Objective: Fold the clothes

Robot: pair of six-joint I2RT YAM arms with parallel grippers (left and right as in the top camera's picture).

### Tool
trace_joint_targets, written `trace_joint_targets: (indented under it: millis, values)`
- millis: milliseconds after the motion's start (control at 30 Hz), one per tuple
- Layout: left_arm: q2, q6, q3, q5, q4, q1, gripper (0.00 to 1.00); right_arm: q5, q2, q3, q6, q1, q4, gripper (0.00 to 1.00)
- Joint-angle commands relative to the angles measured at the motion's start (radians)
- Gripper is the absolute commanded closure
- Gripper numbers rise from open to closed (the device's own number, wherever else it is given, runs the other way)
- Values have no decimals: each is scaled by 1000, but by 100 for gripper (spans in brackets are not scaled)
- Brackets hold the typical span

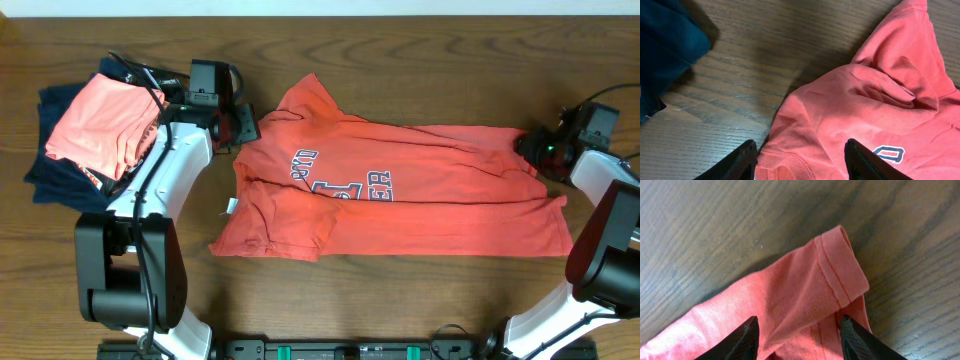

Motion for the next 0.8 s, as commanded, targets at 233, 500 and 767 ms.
trace_joint_targets:
  millis: [233, 500, 767]
  values:
    - [3, 19, 22, -8, -4, 2, 42, 26, 26, 6, 18, 29, 35, 56]
    - [3, 19, 22, -8, -4, 2, 42, 25, 69, 6, 33, 42, 48, 66]
    - [3, 19, 22, -8, 1, 2, 42, 25, 51, 15, 32, 37, 47, 99]
